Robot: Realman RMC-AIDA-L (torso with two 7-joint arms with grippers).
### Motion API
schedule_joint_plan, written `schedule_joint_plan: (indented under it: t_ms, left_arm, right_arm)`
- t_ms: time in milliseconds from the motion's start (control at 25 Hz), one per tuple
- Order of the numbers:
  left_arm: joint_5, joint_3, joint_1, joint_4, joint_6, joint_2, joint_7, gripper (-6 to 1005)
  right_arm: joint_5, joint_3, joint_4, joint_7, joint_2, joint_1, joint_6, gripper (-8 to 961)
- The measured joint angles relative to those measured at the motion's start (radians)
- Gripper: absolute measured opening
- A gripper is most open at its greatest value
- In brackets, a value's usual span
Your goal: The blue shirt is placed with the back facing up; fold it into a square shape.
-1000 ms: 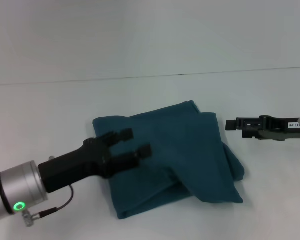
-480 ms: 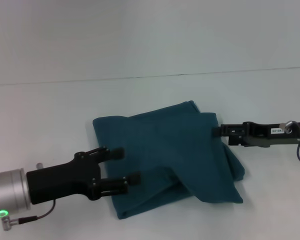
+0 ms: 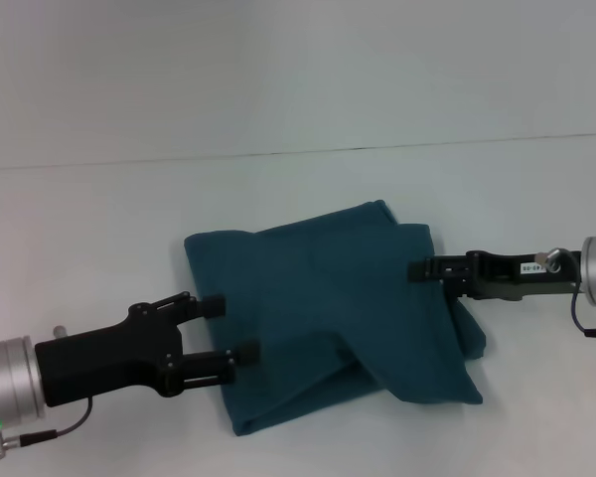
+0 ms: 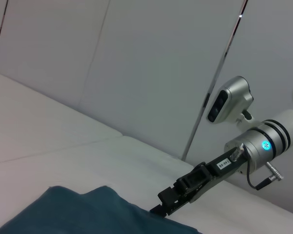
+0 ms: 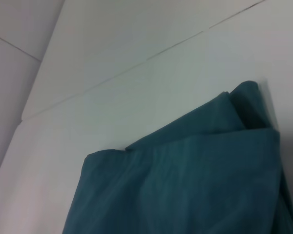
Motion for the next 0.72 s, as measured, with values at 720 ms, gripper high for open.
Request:
schedule_joint_plan:
  t_ms: [720]
  left_arm:
    - [0.006,-0.001,-0.003,0.001,-0.015,0.000,0.002,895]
  right_arm:
    - [0.001,-0.023,0.001,0.005,0.027,0.008,0.060,892]
